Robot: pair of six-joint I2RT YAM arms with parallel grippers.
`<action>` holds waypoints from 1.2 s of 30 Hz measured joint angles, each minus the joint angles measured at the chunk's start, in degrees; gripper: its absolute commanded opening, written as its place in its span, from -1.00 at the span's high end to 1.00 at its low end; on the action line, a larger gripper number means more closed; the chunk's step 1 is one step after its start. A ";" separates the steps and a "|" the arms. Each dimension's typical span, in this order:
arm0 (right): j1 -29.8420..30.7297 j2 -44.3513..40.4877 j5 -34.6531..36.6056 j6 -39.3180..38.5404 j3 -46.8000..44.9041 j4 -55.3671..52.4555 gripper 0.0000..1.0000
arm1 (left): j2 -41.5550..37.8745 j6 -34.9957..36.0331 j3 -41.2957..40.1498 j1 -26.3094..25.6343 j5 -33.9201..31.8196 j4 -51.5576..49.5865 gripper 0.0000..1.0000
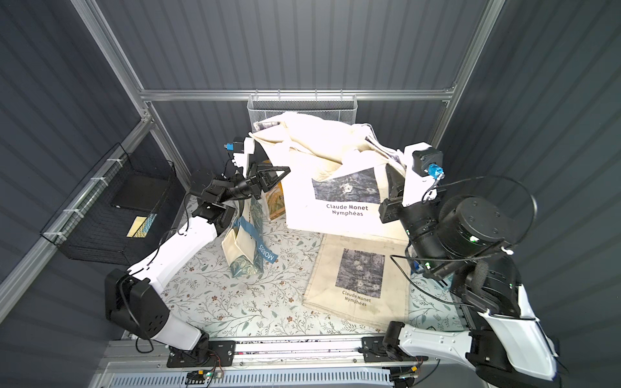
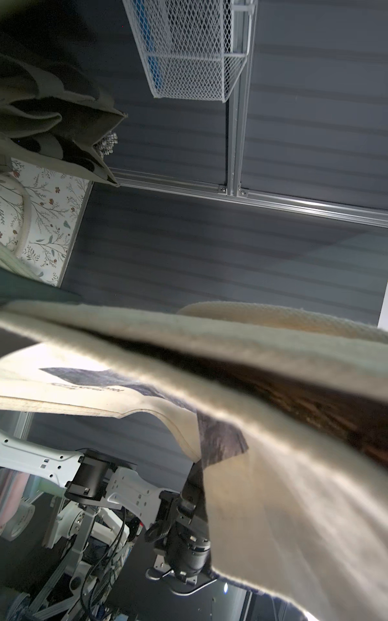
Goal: Put away the canvas bag
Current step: Press the canvas bag.
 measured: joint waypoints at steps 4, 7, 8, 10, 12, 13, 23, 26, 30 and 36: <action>0.00 -1.36 -0.22 0.57 -2.75 1.95 0.99 | -2.54 0.57 0.09 1.29 -1.75 -5.66 1.00; 0.02 -2.16 -0.33 1.42 -4.33 2.34 0.77 | -2.51 -0.72 0.57 1.86 -2.21 -6.86 1.00; 0.02 -2.56 -0.33 1.73 -4.85 2.51 0.68 | -2.43 -1.40 0.68 1.97 -2.36 -6.99 1.00; 0.02 -3.56 -0.02 2.08 -6.16 3.04 0.62 | -2.29 -3.23 0.79 2.08 -2.67 -6.95 1.00; 0.04 -4.66 0.35 2.49 -7.56 3.56 0.46 | -2.03 -5.35 1.05 2.12 -2.80 -6.56 1.00; 0.04 -5.33 0.66 2.56 -8.50 3.89 0.41 | -1.81 -6.51 1.25 2.12 -2.78 -6.03 1.00; 0.04 -11.93 5.11 5.97 -16.50 3.93 0.01 | -1.36 -14.78 4.00 2.19 -2.82 -8.72 1.00; 0.04 -15.02 5.05 6.38 -18.82 3.96 -0.13 | -1.31 -18.43 4.52 2.19 -2.34 -8.85 1.00; 0.24 -16.68 3.28 5.88 -18.23 3.74 -0.38 | -0.09 -23.23 8.24 2.38 -0.04 -7.78 1.00; 2.86 -15.87 1.27 5.55 -14.27 1.88 -0.46 | 0.00 -26.34 10.05 2.43 1.42 -7.13 1.00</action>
